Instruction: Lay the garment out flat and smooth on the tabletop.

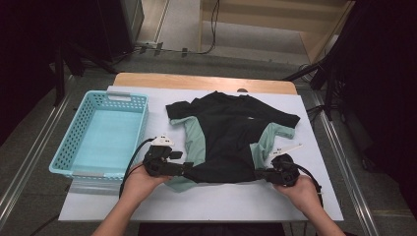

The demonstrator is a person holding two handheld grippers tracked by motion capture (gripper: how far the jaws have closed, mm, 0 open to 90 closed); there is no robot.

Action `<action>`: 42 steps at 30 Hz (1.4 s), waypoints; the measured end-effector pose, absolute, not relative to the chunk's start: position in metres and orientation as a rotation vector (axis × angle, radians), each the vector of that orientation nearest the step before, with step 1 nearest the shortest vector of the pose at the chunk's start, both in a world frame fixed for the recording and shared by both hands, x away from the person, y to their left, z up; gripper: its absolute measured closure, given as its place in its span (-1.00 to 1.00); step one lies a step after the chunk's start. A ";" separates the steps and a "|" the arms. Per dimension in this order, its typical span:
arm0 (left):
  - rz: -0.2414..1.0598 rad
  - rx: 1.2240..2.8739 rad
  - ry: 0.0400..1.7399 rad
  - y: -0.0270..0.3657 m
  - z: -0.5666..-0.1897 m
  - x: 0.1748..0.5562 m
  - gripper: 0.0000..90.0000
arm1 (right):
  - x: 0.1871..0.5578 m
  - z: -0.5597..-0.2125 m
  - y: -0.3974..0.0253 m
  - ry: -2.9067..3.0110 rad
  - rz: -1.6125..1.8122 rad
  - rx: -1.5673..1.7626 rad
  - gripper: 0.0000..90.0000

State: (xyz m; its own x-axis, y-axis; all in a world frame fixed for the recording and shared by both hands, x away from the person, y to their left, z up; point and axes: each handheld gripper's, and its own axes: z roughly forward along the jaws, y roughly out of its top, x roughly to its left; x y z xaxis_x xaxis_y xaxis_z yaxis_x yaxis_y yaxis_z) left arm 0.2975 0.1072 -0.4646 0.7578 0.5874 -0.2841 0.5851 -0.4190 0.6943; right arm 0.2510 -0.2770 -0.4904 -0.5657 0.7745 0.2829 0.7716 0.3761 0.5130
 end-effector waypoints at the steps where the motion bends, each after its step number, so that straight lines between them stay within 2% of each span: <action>1: 0.004 2.120 0.876 0.107 -0.465 0.297 -0.16 | 0.249 -0.490 -0.277 2.604 0.964 1.462 0.84; 29: -0.047 2.146 0.748 0.091 -0.455 0.290 -0.14 | 0.177 -0.492 -0.285 2.620 0.941 1.587 0.79; 38: -0.063 2.186 0.706 0.093 -0.456 0.273 -0.12 | 0.173 -0.478 -0.287 2.501 1.097 1.428 0.37; 42: -0.070 2.188 0.683 0.095 -0.455 0.267 -0.01 | 0.174 -0.478 -0.285 2.500 1.105 1.387 0.28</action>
